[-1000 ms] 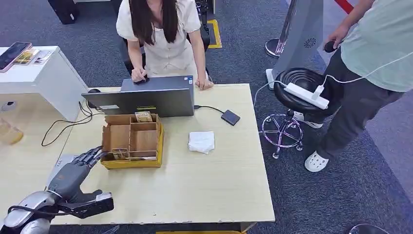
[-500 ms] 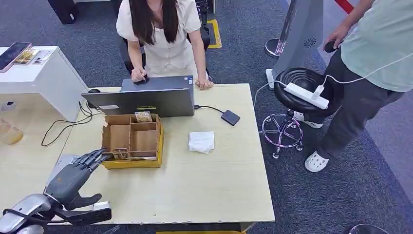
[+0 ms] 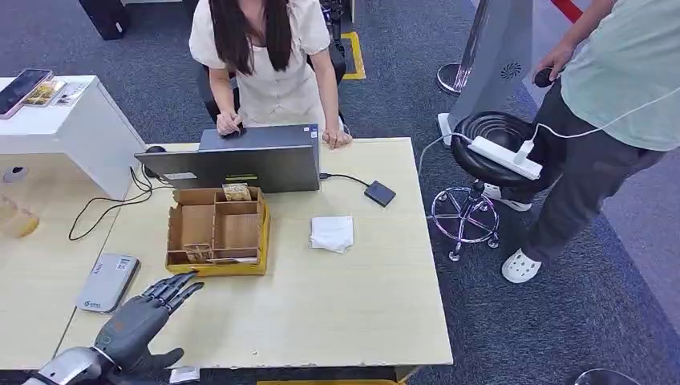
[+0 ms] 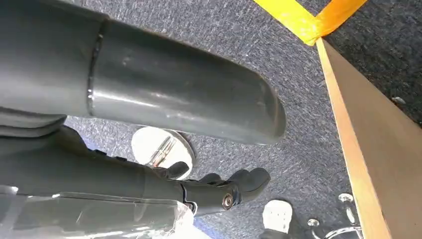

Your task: Pass the card to the sensor for recognition and then transmit it.

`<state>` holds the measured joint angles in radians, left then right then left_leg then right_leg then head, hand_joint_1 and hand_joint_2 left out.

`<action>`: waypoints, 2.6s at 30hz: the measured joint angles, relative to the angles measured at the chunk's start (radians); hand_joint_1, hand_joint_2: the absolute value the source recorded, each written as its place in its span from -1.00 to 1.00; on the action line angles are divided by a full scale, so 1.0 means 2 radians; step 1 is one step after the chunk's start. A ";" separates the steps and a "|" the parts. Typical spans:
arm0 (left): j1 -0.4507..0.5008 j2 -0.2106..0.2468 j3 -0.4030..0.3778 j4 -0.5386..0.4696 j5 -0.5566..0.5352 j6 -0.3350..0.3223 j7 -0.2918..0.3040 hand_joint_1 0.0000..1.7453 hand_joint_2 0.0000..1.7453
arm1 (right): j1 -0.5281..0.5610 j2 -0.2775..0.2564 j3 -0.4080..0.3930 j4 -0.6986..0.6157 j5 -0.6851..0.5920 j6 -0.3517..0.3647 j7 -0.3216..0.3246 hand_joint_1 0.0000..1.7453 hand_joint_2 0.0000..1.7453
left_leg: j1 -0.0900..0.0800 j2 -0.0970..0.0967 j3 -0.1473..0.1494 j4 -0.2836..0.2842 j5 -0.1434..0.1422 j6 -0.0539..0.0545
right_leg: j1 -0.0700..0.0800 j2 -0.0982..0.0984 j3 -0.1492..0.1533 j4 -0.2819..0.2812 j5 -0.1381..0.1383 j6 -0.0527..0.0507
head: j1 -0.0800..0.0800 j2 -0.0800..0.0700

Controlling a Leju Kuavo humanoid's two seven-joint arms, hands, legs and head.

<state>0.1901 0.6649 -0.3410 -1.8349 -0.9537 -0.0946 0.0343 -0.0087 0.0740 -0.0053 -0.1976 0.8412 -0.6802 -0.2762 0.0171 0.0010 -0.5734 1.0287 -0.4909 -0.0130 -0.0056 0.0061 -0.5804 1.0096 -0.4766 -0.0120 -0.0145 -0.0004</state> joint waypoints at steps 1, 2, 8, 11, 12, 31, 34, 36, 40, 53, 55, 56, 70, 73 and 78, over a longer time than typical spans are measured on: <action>0.000 -0.001 -0.003 -0.002 0.003 0.000 0.002 -1.00 1.00 | 0.000 0.000 -0.001 0.000 0.001 0.000 0.000 -1.00 -1.00 | 0.000 0.000 0.000 0.000 0.000 0.000 | 0.000 0.000 0.000 0.000 0.000 0.000 | 0.000 0.000; 0.000 -0.002 -0.006 -0.003 0.007 0.000 0.002 -1.00 1.00 | 0.000 0.000 -0.001 0.000 0.002 0.000 0.000 -1.00 -1.00 | 0.000 0.000 0.000 0.000 0.000 0.000 | 0.000 0.000 0.000 0.000 0.000 0.000 | 0.000 0.000; -0.001 -0.009 -0.014 -0.006 0.016 0.001 0.006 -1.00 1.00 | 0.002 0.000 -0.004 0.000 0.005 0.000 0.000 -1.00 -1.00 | 0.000 0.000 0.000 0.000 0.000 0.000 | 0.000 0.000 0.000 0.000 0.000 0.000 | 0.000 0.000; -0.005 -0.014 -0.016 -0.006 0.023 0.004 0.010 -1.00 1.00 | 0.002 0.000 -0.007 0.000 0.007 0.000 0.000 -1.00 -1.00 | 0.000 0.000 0.000 0.000 0.000 0.000 | 0.000 0.000 0.000 0.000 0.000 0.000 | 0.000 0.000; -0.007 -0.017 -0.016 -0.006 0.024 0.006 0.011 -1.00 1.00 | 0.002 0.000 -0.009 0.000 0.009 0.000 -0.001 -1.00 -1.00 | 0.000 0.000 0.000 0.000 0.000 0.000 | 0.000 0.000 0.000 0.000 0.000 0.000 | 0.000 0.000; -0.033 -0.087 -0.017 0.005 0.008 0.028 0.023 -1.00 1.00 | 0.002 0.004 -0.025 -0.001 0.029 0.000 0.000 -1.00 -1.00 | 0.000 0.000 0.000 0.000 0.000 0.000 | 0.000 0.000 0.000 0.000 0.000 0.000 | 0.000 0.000; -0.036 -0.096 -0.017 0.010 0.000 0.031 0.025 -1.00 1.00 | 0.002 0.004 -0.026 -0.001 0.032 0.000 0.000 -1.00 -1.00 | 0.000 0.000 0.000 0.000 0.000 0.000 | 0.000 0.000 0.000 0.000 0.000 0.000 | 0.000 0.000; -0.041 -0.104 -0.017 0.015 -0.009 0.036 0.029 -1.00 1.00 | 0.002 0.005 -0.028 -0.001 0.035 0.000 0.000 -1.00 -1.00 | 0.000 0.000 0.000 0.000 0.000 0.000 | 0.000 0.000 0.000 0.000 0.000 0.000 | 0.000 0.000; -0.050 -0.122 -0.017 0.029 -0.018 0.043 0.031 -1.00 1.00 | 0.002 0.007 -0.032 -0.001 0.040 0.000 0.000 -1.00 -1.00 | 0.000 0.000 0.000 0.000 0.000 0.000 | 0.000 0.000 0.000 0.000 0.000 0.000 | 0.000 0.000; -0.069 -0.167 -0.011 0.068 -0.043 0.070 0.034 -1.00 1.00 | 0.002 0.009 -0.039 -0.001 0.051 0.000 0.000 -1.00 -1.00 | 0.000 0.000 0.000 0.000 0.000 0.000 | 0.000 0.000 0.000 0.000 0.000 0.000 | 0.000 0.000; -0.070 -0.168 -0.009 0.071 -0.054 0.075 0.034 -1.00 1.00 | 0.002 0.009 -0.040 -0.001 0.052 0.000 0.000 -1.00 -1.00 | 0.000 0.000 0.000 0.000 0.000 0.000 | 0.000 0.000 0.000 0.000 0.000 0.000 | 0.000 0.000; -0.072 -0.168 -0.008 0.072 -0.056 0.076 0.034 -1.00 1.00 | 0.002 0.009 -0.041 -0.001 0.052 0.000 0.000 -1.00 -1.00 | 0.000 0.000 0.000 0.000 0.000 0.000 | 0.000 0.000 0.000 0.000 0.000 0.000 | 0.000 0.000; -0.083 -0.170 -0.005 0.095 -0.146 0.107 0.047 -1.00 1.00 | 0.001 0.010 -0.046 -0.001 0.058 0.000 -0.005 -1.00 -1.00 | 0.000 0.000 0.000 0.000 0.000 0.000 | 0.000 0.000 0.000 0.000 0.000 0.000 | 0.000 0.000; -0.086 -0.170 -0.003 0.102 -0.156 0.109 0.051 -1.00 1.00 | 0.001 0.011 -0.047 0.000 0.058 0.000 -0.005 -1.00 -1.00 | 0.000 0.000 0.000 0.000 0.000 0.000 | 0.000 0.000 0.000 0.000 0.000 0.000 | 0.000 0.000; -0.087 -0.170 0.002 0.108 -0.162 0.111 0.054 -1.00 1.00 | 0.001 0.011 -0.048 0.000 0.059 0.000 -0.005 -1.00 -1.00 | 0.000 0.000 0.000 0.000 0.000 0.000 | 0.000 0.000 0.000 0.000 0.000 0.000 | 0.000 0.000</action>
<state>0.0155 0.3246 -0.3376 -1.6194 -1.2787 0.1270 0.1431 -0.0057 0.0961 -0.1019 -0.1980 0.9594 -0.6802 -0.2861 0.0169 0.0008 -0.5732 1.0288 -0.4909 -0.0129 -0.0058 0.0059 -0.5804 1.0096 -0.4765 -0.0120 -0.0145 -0.0004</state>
